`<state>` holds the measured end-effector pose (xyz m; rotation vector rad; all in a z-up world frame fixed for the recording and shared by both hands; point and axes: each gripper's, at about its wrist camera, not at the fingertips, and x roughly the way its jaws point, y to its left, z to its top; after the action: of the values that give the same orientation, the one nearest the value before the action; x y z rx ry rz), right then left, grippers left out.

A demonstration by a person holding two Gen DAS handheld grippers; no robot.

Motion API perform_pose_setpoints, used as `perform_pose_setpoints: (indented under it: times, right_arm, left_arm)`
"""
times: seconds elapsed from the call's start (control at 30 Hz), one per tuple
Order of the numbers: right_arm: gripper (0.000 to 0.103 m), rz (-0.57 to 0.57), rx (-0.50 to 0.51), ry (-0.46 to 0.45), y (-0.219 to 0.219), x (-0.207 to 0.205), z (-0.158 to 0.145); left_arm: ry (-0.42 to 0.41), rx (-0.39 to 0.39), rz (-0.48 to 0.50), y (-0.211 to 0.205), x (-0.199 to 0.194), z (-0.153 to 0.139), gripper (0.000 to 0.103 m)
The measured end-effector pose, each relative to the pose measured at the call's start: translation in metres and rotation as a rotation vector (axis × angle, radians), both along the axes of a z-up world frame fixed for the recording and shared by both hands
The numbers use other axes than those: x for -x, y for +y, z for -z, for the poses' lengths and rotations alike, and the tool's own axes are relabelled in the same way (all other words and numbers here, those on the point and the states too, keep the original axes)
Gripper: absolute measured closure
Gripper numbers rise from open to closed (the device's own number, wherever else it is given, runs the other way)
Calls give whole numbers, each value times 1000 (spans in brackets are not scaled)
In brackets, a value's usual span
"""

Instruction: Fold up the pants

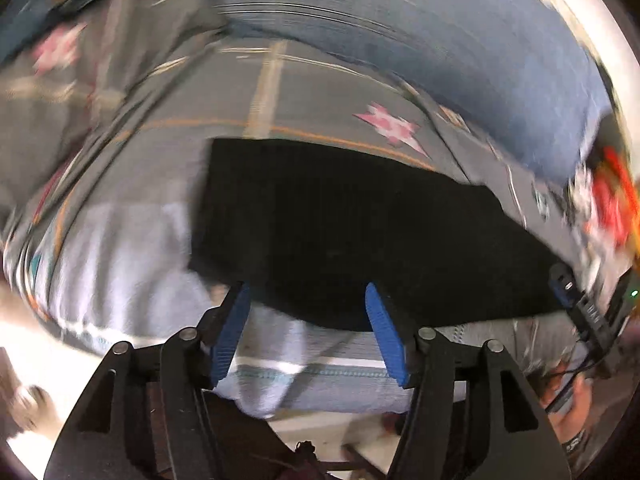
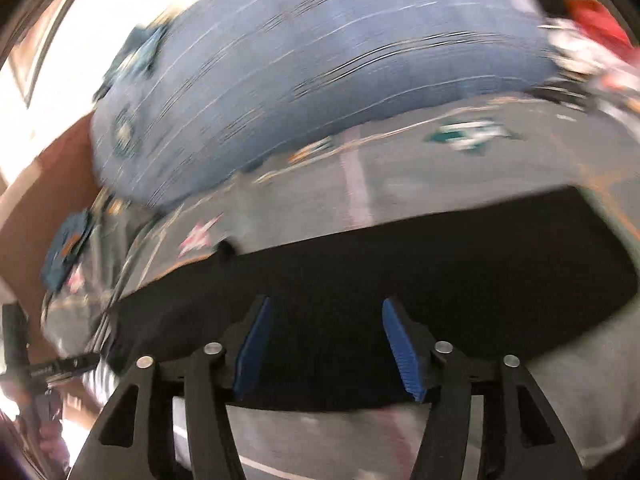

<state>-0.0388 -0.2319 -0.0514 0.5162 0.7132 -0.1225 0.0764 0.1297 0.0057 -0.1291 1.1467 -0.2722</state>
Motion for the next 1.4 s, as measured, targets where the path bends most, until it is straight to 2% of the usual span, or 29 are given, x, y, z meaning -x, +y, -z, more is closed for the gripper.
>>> perform_pose_setpoints:
  times: [0.2,0.3,0.47,0.57,0.63,0.77,0.9,1.03,1.13,1.23,1.33,1.4]
  right_arm:
    - [38,256,-76,-117,-44,70,10]
    - [32,354,-122,-152,-59,95,20]
    - [31,413,-218,-156,-76,110,45]
    - [31,443,-288,-194,-87,113,54]
    - [31,456,-299,-227,-93,115,54]
    - [31,447,-340,-267,-101,110,59]
    - [31,407,-406,-329,-110,106,65]
    - [32,392,-417,-356,-113,102,65]
    - [32,383,-417,-368,-114,99,64]
    - [34,385,-426,-384,-115,99,65]
    - [35,385,-427,-401,-116,98,65]
    - [36,384,-421,-408,-116,97,64]
  left_arm:
    - [19,-79,257,-100,-14,-4,44]
    - [33,-111,414,-162,-16,-7,44]
    - [40,-130,652,-267,-14,-19,44]
    - [77,-119,741,-324,-15,-20,44]
    - [127,-98,779,-359,-20,-16,44]
    - [201,-91,817,-414,-30,-4,44]
    - [261,-84,841,-449,-46,6,44]
    - [414,-64,879,-474,-58,28,43]
    - [423,-27,928,-488,-57,25,32]
    - [540,32,1018,-503,-44,31,32]
    - [483,-5,1101,-510,-28,28,24]
    - [473,-4,1127,-511,-22,27,24]
